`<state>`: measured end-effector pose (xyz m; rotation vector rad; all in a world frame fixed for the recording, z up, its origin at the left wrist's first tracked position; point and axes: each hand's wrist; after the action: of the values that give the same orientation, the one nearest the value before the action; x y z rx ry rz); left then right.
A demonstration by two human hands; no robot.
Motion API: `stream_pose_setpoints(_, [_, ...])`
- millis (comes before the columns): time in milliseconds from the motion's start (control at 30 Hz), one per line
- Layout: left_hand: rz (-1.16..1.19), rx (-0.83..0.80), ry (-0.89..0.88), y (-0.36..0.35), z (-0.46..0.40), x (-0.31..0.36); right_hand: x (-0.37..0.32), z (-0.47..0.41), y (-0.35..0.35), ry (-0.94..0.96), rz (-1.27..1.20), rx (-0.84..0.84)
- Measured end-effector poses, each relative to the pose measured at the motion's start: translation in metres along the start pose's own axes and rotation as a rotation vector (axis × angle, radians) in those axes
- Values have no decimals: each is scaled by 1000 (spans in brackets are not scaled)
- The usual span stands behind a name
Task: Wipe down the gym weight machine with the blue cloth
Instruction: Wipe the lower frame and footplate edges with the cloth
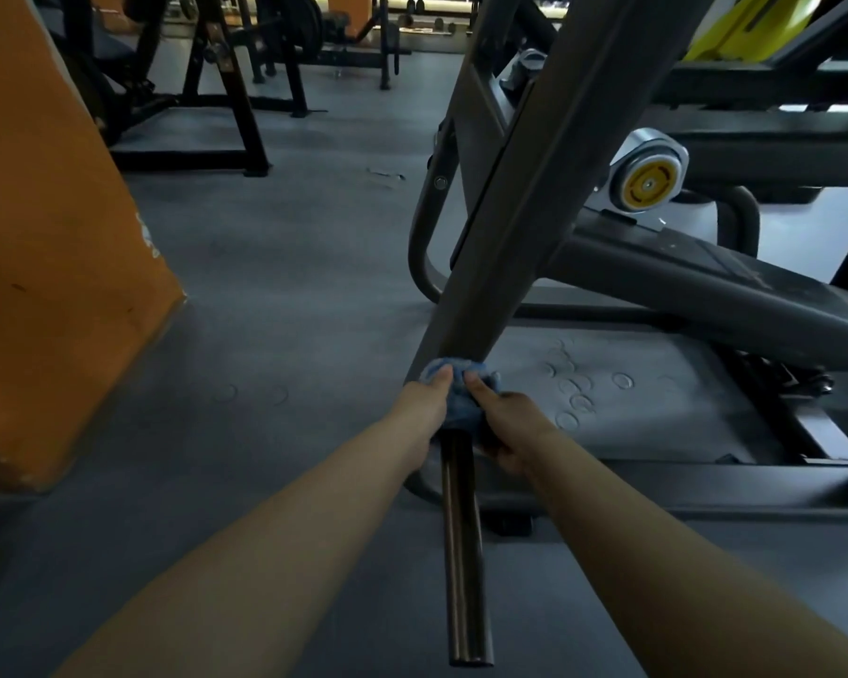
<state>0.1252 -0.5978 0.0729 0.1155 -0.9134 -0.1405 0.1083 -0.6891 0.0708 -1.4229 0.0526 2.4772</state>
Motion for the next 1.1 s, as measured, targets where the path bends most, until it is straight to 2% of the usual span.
stream_pose_setpoints(100, [-91,-16,-58,7,1,-3,6,11,2,27,115,40])
stream_pose_setpoints(233, [-229,-74,-102,16,1,-24,20,27,7,10,152,-10])
stream_pose_setpoints(367, [-79,-31,-22,6,-6,-17,15,20,-1,-44,65,43])
stream_pose_setpoints(500, [79,-26,31,-1,-18,-19,7,2,-10,-22,107,104])
stream_pose_setpoints(667, [188,-145,30,1,-13,-30,5,3,3,45,222,69])
stream_pose_setpoints(733, [185,-232,75,3,-5,-34,6,6,7,-5,204,19])
stream_pose_setpoints(900, [117,-340,172,11,14,-54,21,25,15,-316,27,-165])
stream_pose_setpoints(967, [54,-347,167,13,25,-56,24,31,23,-362,23,-230])
stream_pose_setpoints(1033, [-140,-278,53,12,33,-54,20,32,24,-338,63,-205])
stream_pose_setpoints(1100, [-394,-130,-142,11,32,-50,12,31,20,-223,150,-111])
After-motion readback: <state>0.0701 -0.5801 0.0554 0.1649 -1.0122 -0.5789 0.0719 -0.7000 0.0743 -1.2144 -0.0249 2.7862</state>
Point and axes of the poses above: each hand's wrist, its own z-axis away from the middle knuckle, its own y-axis out of the back of the hand, x = y × z, and after that the axes turned 6 degrees about -z, right-handed
